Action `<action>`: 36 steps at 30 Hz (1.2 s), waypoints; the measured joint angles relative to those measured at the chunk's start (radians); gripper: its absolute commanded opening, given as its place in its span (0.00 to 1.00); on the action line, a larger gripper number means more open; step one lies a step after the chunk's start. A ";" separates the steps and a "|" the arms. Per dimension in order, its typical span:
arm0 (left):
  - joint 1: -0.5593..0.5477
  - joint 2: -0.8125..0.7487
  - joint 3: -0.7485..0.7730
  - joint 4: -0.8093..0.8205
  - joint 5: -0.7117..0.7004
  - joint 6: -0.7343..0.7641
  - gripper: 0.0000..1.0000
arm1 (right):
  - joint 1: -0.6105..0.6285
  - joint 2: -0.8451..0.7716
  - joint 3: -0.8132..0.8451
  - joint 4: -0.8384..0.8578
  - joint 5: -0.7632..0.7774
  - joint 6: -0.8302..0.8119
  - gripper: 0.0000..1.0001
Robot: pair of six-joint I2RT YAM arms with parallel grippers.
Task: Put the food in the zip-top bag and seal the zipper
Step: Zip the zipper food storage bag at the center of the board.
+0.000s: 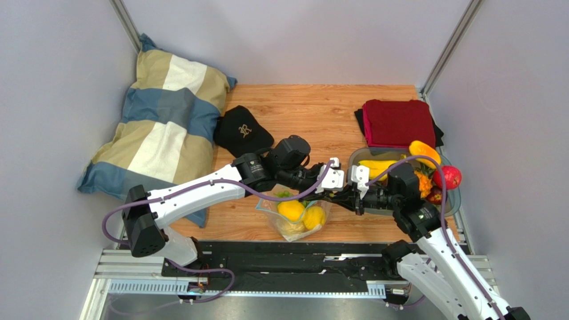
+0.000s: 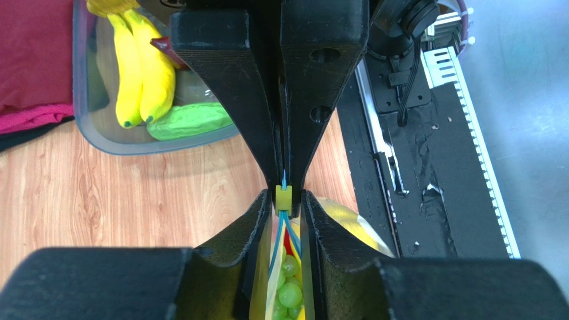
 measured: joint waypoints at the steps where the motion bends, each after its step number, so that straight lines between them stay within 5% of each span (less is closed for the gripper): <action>1: 0.000 0.005 0.000 -0.001 -0.002 0.000 0.21 | 0.000 0.001 -0.001 -0.006 0.006 0.001 0.00; 8: 0.000 0.008 0.003 -0.011 -0.011 -0.007 0.00 | 0.000 0.002 -0.001 -0.014 0.018 0.003 0.00; 36: 0.137 -0.182 -0.106 -0.204 -0.065 0.070 0.00 | 0.010 -0.129 -0.018 -0.038 0.169 0.067 0.00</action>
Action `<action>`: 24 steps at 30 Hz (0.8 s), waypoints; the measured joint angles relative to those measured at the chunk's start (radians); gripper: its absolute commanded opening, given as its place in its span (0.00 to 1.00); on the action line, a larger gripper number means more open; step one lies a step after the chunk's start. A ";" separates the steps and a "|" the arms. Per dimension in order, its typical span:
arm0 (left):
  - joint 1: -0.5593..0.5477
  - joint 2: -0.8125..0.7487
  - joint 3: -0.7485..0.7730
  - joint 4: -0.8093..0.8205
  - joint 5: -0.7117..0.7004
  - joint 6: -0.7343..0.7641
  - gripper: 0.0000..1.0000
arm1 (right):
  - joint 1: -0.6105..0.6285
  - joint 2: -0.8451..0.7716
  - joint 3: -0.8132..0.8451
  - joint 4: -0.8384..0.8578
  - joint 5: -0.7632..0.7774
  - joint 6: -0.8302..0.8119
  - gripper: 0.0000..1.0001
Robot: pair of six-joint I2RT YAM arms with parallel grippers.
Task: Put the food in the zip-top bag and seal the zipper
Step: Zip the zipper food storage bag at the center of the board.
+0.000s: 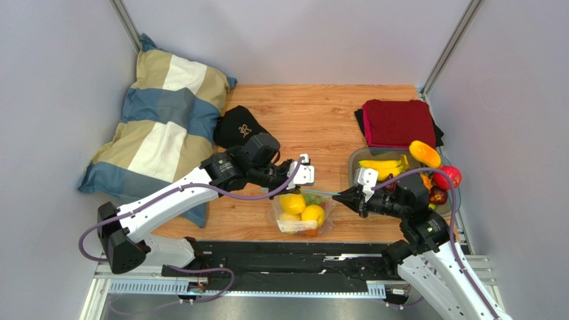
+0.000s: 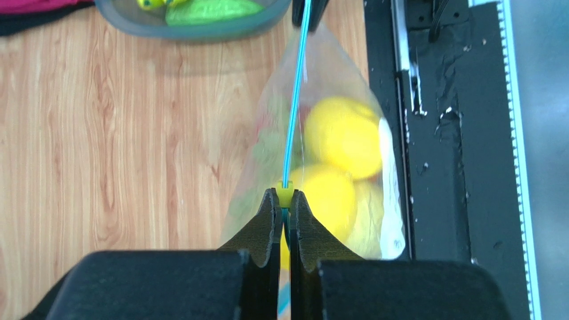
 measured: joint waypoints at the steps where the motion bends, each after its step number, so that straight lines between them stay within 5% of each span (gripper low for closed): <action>1: 0.011 -0.014 -0.009 -0.014 -0.003 0.008 0.00 | 0.000 -0.004 0.000 -0.003 0.009 0.001 0.00; 24: 0.206 -0.246 -0.149 -0.201 -0.071 0.185 0.00 | -0.016 -0.029 -0.006 -0.059 0.069 -0.013 0.00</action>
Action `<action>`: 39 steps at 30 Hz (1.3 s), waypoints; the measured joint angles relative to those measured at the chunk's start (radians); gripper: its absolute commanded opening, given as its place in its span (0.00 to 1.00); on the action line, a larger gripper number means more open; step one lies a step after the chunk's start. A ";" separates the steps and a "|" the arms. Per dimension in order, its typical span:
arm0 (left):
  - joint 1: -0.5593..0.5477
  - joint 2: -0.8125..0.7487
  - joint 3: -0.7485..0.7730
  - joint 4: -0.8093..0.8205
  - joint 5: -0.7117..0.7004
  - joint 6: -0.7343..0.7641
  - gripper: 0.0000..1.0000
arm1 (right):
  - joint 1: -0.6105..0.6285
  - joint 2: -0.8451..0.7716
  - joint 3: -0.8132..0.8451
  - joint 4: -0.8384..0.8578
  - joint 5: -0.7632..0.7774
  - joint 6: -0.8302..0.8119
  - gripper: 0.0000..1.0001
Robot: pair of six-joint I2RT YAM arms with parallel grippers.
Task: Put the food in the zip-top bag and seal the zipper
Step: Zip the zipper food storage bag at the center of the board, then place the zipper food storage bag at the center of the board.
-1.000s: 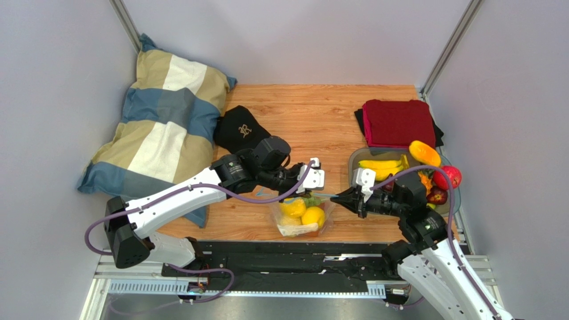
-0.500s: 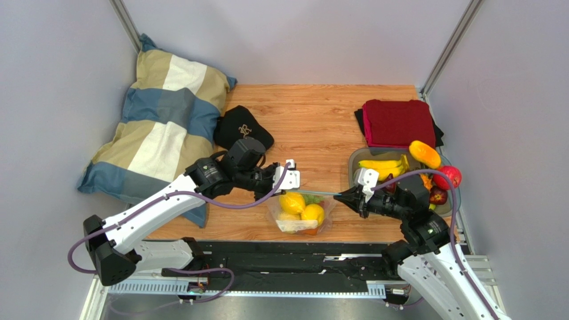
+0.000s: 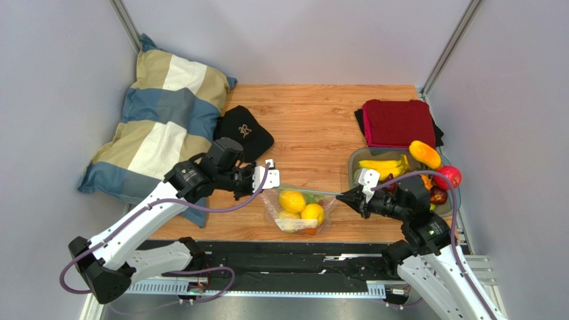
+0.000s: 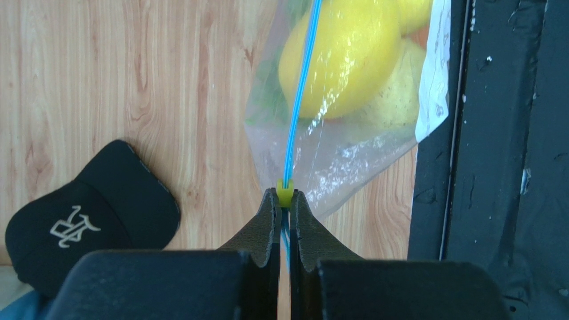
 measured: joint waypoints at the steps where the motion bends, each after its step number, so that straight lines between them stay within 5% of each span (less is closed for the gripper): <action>1: 0.006 -0.010 -0.005 -0.007 -0.001 0.007 0.00 | 0.000 0.000 0.000 0.000 0.000 -0.002 0.00; 21: 0.101 -0.094 -0.051 -0.051 -0.029 0.007 0.00 | -0.006 0.102 0.040 -0.003 0.014 -0.008 0.00; 33: 0.179 0.280 0.030 0.170 -0.200 -0.127 0.00 | -0.019 0.534 0.187 0.109 0.200 -0.014 0.00; 39: 0.290 0.541 0.229 0.243 -0.167 -0.215 0.02 | -0.025 0.751 0.261 0.208 0.277 -0.010 0.00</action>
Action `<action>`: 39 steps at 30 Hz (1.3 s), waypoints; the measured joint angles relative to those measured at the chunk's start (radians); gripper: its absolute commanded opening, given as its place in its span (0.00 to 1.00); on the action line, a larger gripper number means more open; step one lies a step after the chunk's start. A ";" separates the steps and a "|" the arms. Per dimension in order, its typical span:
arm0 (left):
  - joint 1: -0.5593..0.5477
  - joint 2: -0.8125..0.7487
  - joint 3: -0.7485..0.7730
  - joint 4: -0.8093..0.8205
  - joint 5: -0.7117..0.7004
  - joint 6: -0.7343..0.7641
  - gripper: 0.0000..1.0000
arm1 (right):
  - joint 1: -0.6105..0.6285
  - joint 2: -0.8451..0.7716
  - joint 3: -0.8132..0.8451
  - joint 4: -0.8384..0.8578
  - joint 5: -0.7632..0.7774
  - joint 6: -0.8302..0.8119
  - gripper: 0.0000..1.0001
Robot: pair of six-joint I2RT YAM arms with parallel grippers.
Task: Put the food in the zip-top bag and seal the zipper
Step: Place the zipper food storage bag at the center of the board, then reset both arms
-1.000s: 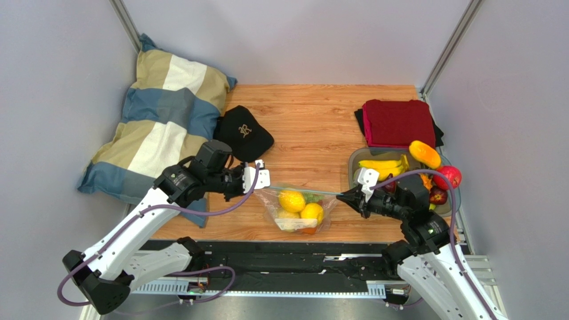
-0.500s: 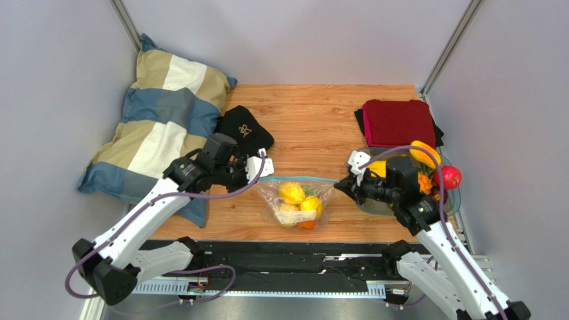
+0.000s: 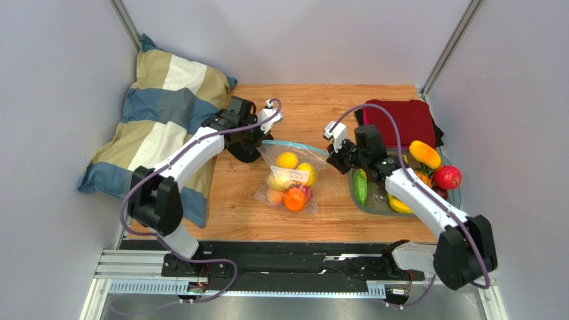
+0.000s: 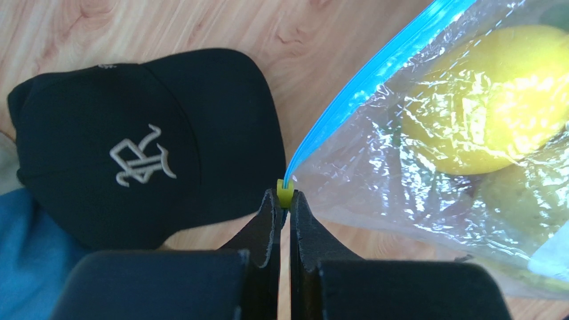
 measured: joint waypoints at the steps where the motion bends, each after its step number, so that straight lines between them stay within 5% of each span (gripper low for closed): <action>1: 0.008 0.041 0.034 0.004 0.010 -0.010 0.03 | -0.004 0.034 0.019 0.006 0.007 0.000 0.00; 5: 0.022 0.117 0.079 0.011 0.036 -0.052 0.09 | -0.032 0.153 0.090 0.012 0.013 0.000 0.07; 8: 0.021 0.124 0.079 0.002 0.051 -0.079 0.21 | -0.048 0.209 0.134 0.002 0.004 0.005 0.35; 10: 0.021 0.121 0.079 0.001 0.061 -0.099 0.38 | -0.055 0.220 0.155 -0.022 -0.010 0.008 0.57; 14: 0.022 0.095 0.068 -0.009 0.074 -0.141 0.66 | -0.057 0.214 0.181 -0.058 -0.033 0.024 0.73; 15: 0.024 0.076 0.061 -0.015 0.079 -0.153 0.87 | -0.060 0.206 0.183 -0.070 -0.039 0.028 0.75; 17: 0.027 0.031 0.053 -0.026 0.085 -0.170 0.99 | -0.067 0.179 0.184 -0.097 -0.048 0.037 0.84; 25: 0.099 -0.201 0.075 -0.128 0.149 -0.242 0.99 | -0.211 -0.028 0.237 -0.190 -0.114 0.122 0.98; 33: 0.292 -0.356 0.148 -0.238 0.251 -0.319 0.99 | -0.381 -0.164 0.273 -0.285 -0.120 0.226 1.00; 39: 0.319 -0.383 0.155 -0.315 0.248 -0.323 0.99 | -0.466 -0.181 0.249 -0.383 -0.118 0.284 1.00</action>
